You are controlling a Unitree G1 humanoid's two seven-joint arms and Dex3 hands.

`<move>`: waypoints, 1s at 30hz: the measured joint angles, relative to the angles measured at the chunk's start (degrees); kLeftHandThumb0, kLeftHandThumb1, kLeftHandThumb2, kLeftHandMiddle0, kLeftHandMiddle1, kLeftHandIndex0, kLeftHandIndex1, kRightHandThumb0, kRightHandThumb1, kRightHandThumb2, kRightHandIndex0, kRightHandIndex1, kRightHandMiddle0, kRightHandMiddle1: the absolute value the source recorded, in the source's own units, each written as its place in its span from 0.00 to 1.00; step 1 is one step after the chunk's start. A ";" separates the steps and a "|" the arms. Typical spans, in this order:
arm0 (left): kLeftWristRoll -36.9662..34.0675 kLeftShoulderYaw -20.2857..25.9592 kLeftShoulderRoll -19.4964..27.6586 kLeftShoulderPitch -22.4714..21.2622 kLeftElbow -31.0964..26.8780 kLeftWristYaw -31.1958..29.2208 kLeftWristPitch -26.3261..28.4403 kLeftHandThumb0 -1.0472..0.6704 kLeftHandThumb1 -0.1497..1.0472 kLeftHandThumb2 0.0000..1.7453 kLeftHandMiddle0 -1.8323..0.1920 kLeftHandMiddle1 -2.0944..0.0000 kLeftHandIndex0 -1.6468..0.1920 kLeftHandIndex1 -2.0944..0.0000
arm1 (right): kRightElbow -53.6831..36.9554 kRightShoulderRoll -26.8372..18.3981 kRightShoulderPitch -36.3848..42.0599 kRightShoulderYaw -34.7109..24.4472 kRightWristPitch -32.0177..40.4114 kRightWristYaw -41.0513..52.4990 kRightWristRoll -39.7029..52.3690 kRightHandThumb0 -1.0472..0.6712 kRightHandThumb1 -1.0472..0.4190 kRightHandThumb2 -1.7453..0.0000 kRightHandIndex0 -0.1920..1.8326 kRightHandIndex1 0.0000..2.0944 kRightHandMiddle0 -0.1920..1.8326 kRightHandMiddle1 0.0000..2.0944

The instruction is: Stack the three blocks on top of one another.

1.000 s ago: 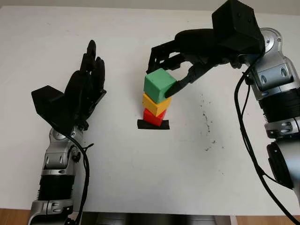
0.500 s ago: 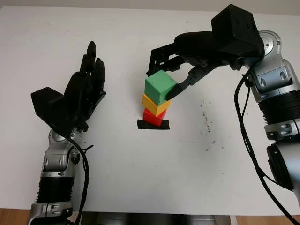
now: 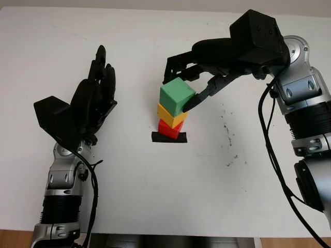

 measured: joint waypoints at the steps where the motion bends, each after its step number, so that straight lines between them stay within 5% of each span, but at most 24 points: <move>1: 0.03 -0.01 0.00 0.00 0.00 0.02 0.00 0.16 1.00 0.36 1.00 0.97 1.00 0.98 | -0.65 -0.16 0.26 0.15 0.03 0.11 -0.05 0.22 0.15 0.97 0.12 0.00 0.04 0.39; 10: 0.02 0.01 0.01 0.00 0.03 0.01 0.34 0.15 1.00 0.35 1.00 0.97 0.99 0.97 | -7.18 -2.50 1.95 0.12 1.86 1.40 0.13 0.13 0.15 0.97 0.00 0.00 0.00 0.03; 18: 0.00 0.02 0.10 -0.01 0.18 -0.10 0.29 0.16 1.00 0.35 1.00 0.98 1.00 0.98 | -13.06 -5.72 4.48 -2.10 3.65 4.20 3.55 0.07 0.11 0.96 0.00 0.00 0.00 0.00; 24: -0.04 0.08 0.11 -0.05 0.71 -0.22 -0.05 0.16 1.00 0.35 1.00 0.98 1.00 0.98 | -26.09 -7.99 12.03 -12.62 16.32 -1.82 11.17 0.03 0.02 0.94 0.00 0.00 0.00 0.00; 26: -0.05 0.12 0.16 -0.05 0.81 -0.33 -0.12 0.15 1.00 0.35 1.00 0.98 1.00 0.98 | -29.98 -7.15 16.43 -17.46 19.77 -6.71 14.05 0.02 0.01 0.84 0.00 0.00 0.00 0.00; 30: 0.07 0.13 0.23 -0.09 1.18 -0.29 -0.22 0.15 1.00 0.35 0.99 0.97 1.00 0.98 | -35.08 -3.29 27.29 -24.66 18.43 -16.76 17.37 0.17 0.00 0.61 0.00 0.00 0.00 0.00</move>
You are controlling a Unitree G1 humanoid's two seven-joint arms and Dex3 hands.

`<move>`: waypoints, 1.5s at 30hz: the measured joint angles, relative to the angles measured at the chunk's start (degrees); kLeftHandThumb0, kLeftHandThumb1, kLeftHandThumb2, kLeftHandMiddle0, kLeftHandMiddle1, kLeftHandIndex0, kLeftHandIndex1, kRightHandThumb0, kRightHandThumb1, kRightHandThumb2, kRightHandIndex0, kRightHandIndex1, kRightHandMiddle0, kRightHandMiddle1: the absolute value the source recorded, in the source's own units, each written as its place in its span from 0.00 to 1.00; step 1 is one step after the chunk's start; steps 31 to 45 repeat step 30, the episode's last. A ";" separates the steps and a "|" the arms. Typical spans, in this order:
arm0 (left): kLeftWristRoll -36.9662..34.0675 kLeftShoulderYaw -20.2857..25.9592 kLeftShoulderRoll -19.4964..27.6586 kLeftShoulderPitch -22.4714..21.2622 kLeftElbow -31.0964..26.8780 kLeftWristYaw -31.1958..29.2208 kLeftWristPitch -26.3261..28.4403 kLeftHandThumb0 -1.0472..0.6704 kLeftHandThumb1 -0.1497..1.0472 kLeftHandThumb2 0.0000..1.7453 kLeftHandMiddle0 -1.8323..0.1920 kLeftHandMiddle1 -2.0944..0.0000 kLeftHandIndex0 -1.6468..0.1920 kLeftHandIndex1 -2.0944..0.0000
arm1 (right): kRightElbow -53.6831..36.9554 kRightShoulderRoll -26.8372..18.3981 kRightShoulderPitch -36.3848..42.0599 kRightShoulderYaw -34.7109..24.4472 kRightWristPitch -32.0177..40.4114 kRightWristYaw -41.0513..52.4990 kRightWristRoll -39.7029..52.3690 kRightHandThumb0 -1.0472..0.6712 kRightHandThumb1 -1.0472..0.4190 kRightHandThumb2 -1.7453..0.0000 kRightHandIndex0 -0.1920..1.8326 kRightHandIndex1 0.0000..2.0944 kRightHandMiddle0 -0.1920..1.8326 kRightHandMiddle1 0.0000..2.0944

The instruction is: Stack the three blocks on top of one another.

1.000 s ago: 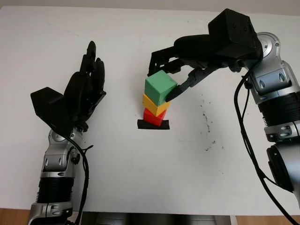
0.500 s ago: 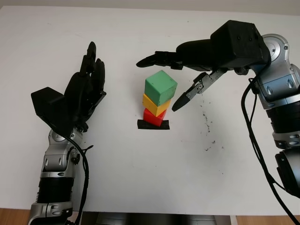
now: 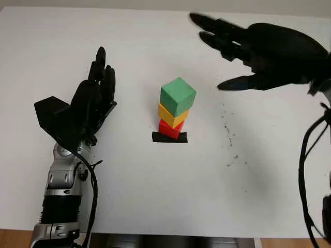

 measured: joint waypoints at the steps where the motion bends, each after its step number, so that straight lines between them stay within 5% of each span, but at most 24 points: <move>1: -0.03 0.02 0.01 -0.03 0.24 -0.14 -0.05 0.15 1.00 0.35 1.00 0.98 1.00 0.98 | -0.47 0.98 2.13 -1.35 0.00 -1.68 1.11 0.20 0.00 0.59 0.00 0.00 0.00 0.00; 9: -0.17 0.19 0.16 -1.31 3.93 -1.31 -1.38 0.14 1.00 0.35 0.99 0.97 1.00 0.98 | -0.62 9.67 10.59 -3.14 -1.02 -18.36 1.70 0.26 0.00 0.54 0.00 0.00 0.00 0.00; 21: -1.55 0.53 -0.22 -2.61 8.11 -2.90 -2.39 0.14 1.00 0.35 0.99 0.98 0.99 0.98 | -0.16 24.55 15.08 0.63 -3.00 -35.38 0.99 0.15 0.00 0.59 0.00 0.00 0.00 0.00; 45: -1.54 0.22 -1.45 -2.65 8.31 -2.56 -3.65 0.14 1.00 0.36 0.99 0.98 1.00 0.98 | -2.18 25.76 14.29 2.83 1.21 -36.59 2.24 0.14 0.00 0.59 0.00 0.00 0.00 0.00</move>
